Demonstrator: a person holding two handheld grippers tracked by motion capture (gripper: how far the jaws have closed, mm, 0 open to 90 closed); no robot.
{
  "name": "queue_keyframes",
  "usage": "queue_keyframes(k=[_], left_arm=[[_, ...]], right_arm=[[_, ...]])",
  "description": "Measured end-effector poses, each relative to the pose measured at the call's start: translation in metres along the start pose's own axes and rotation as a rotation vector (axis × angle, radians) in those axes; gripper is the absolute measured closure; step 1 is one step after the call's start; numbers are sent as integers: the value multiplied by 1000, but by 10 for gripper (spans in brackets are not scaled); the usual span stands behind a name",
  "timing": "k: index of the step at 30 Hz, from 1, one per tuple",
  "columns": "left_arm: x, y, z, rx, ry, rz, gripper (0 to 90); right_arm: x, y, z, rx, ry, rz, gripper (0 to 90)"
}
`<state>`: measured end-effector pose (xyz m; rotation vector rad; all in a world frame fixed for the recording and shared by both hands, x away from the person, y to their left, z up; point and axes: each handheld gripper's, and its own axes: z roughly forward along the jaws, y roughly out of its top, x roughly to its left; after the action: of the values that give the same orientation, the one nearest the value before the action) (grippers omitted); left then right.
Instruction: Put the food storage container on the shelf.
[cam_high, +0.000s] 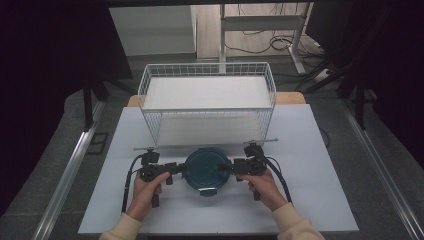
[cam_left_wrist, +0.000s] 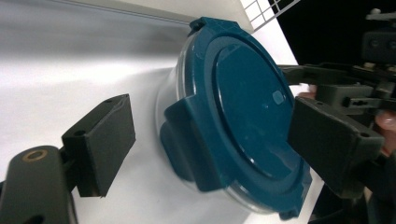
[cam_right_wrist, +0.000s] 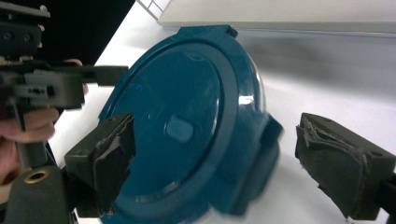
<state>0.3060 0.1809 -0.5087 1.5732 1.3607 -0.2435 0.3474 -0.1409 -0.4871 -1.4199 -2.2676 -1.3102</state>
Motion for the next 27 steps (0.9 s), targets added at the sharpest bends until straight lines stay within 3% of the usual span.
queue_keyframes(k=[3, 10, 19, 25, 27], left_arm=[[2, 0, 5, 19, -22, -13, 139], [8, -1, 15, 44, -34, -41, 140], [14, -5, 25, 76, -104, -87, 199], [11, -8, 28, 92, -85, -85, 223], [9, -8, 25, 86, -69, -82, 245]], right_arm=[[0, 1, 9, 11, -11, 5, 115], [-5, -2, 17, 26, 17, 58, 114], [-7, -8, 27, 58, 53, 115, 150], [-10, -11, 25, 68, 71, 163, 164], [-10, -11, 22, 58, 70, 169, 208]])
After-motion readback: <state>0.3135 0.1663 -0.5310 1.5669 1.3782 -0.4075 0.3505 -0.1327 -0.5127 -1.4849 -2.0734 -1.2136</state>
